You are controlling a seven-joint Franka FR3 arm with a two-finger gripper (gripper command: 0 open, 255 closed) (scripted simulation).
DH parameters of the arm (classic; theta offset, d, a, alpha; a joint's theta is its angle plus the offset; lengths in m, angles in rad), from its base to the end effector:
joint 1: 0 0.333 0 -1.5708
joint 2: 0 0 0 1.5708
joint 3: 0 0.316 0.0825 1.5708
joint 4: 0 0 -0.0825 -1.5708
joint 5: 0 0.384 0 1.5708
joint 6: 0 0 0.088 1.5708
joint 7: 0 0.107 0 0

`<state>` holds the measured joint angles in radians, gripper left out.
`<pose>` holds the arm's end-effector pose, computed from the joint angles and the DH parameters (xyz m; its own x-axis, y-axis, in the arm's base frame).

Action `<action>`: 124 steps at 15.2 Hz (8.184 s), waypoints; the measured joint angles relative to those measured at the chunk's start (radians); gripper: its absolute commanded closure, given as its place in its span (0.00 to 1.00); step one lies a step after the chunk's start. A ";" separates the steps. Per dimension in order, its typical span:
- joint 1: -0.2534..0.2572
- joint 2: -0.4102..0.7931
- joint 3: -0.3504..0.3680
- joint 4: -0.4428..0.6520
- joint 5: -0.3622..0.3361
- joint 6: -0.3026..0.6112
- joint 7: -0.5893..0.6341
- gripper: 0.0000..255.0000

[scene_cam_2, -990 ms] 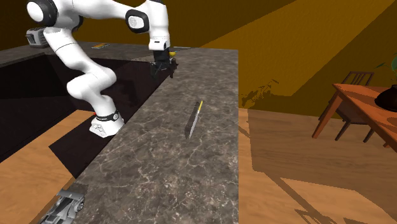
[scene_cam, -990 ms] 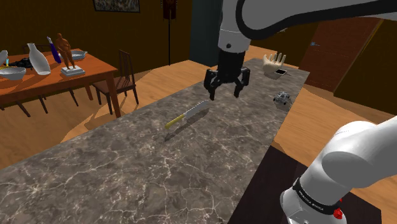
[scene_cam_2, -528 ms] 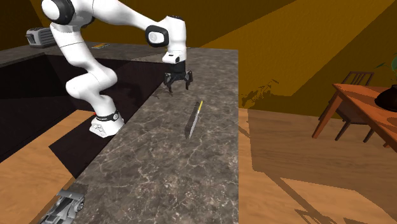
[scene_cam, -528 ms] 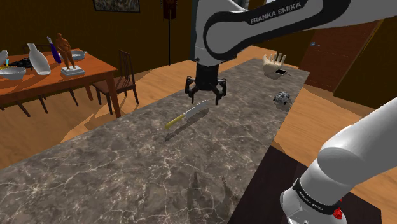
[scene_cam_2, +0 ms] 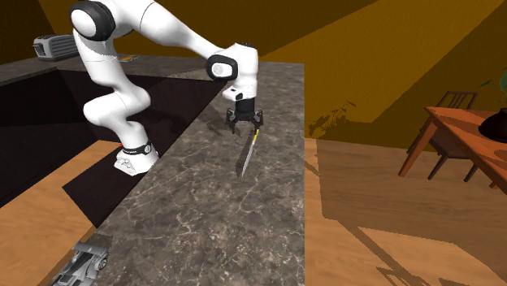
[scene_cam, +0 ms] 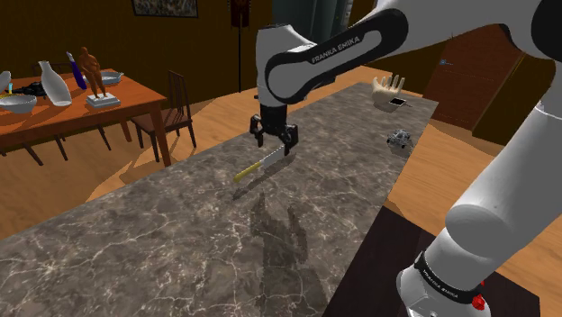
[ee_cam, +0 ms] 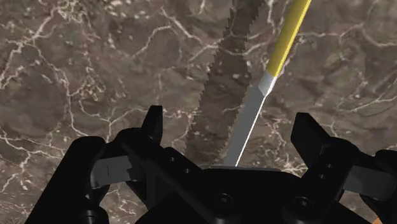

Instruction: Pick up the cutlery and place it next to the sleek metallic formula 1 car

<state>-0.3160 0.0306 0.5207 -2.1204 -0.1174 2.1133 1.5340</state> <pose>0.5323 0.1039 0.3970 0.2997 -0.9505 0.0817 -0.9539 -0.2975 0.0387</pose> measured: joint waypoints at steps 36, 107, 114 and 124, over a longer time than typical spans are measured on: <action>-0.001 0.146 -0.036 0.085 -0.098 0.035 0.218 1.00; -0.472 0.311 -0.444 0.346 -0.019 0.054 -0.710 1.00; -0.472 0.342 -0.448 0.314 -0.027 0.115 -0.702 1.00; -0.472 0.345 -0.448 0.314 -0.027 0.118 -0.701 0.00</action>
<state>-0.7880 0.3753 0.0729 -1.8066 -0.1448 2.2309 0.8327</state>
